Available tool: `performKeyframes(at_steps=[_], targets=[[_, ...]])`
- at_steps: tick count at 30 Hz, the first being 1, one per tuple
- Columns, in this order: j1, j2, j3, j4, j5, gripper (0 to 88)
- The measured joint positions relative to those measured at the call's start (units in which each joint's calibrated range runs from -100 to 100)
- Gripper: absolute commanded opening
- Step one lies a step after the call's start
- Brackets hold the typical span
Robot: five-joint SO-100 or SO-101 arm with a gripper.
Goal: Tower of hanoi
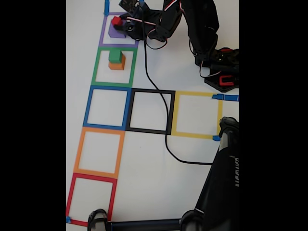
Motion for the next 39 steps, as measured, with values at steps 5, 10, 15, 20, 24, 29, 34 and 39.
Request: performKeyframes(at_steps=[5, 10, 15, 20, 24, 29, 34, 39], targets=[[-0.35, 0.00, 0.00, -0.24, 0.00, 2.4], [-1.40, 0.00, 0.00, -0.24, 0.00, 2.1], [-2.22, -4.31, 0.09, 2.02, 0.00, 2.2], [-3.28, -14.35, 0.09, 12.98, 0.00, 2.4], [-4.56, -25.75, -0.27, 27.81, 0.00, 2.4], [-5.85, -40.10, -4.16, 50.87, 0.36, 2.4], [-9.71, -50.06, -15.05, 77.87, 0.36, 2.4], [-13.46, -52.09, -31.70, 102.70, 0.36, 2.3]])
